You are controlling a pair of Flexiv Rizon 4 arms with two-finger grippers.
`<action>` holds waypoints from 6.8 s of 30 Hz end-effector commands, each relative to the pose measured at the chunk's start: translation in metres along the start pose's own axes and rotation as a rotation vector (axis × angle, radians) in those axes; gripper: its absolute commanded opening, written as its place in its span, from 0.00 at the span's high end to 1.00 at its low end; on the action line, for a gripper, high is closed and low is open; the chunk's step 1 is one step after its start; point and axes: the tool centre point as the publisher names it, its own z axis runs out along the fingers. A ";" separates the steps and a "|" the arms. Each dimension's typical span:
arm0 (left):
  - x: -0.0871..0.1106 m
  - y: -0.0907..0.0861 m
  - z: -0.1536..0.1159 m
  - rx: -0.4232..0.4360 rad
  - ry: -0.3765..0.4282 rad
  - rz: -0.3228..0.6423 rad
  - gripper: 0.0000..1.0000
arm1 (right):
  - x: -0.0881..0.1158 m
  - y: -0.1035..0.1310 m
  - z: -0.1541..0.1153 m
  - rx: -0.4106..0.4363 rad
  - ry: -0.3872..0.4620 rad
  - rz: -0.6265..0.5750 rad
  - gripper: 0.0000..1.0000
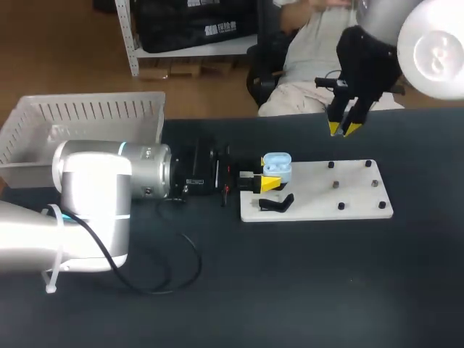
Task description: Pick up each earbud case from the left stands, insert the matching earbuds, close the lid, and place the case in the box.
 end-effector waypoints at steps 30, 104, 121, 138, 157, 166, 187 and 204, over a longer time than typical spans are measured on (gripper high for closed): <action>0.001 0.001 0.000 0.001 -0.004 0.002 1.00 | 0.026 0.067 0.012 0.051 0.094 -0.163 1.00; 0.001 0.001 0.000 0.001 -0.004 0.002 1.00 | 0.028 0.093 0.060 0.147 0.122 -0.296 1.00; 0.001 0.001 0.000 0.001 -0.004 0.002 1.00 | 0.031 0.093 0.060 0.141 0.083 -0.304 1.00; 0.001 0.001 0.000 0.001 -0.004 0.002 1.00 | 0.029 0.092 0.063 0.138 0.075 -0.299 1.00; 0.001 0.001 0.000 0.001 -0.004 0.002 1.00 | 0.023 0.094 0.063 0.137 0.064 -0.296 1.00; 0.001 0.001 0.000 0.001 -0.004 0.002 1.00 | 0.021 0.094 0.065 0.139 0.064 -0.297 1.00; 0.001 0.001 0.000 0.001 -0.004 0.002 1.00 | 0.022 0.091 0.072 0.150 0.081 -0.299 1.00; 0.001 0.001 0.000 0.001 -0.004 0.002 1.00 | 0.023 0.093 0.076 0.166 0.068 -0.321 0.76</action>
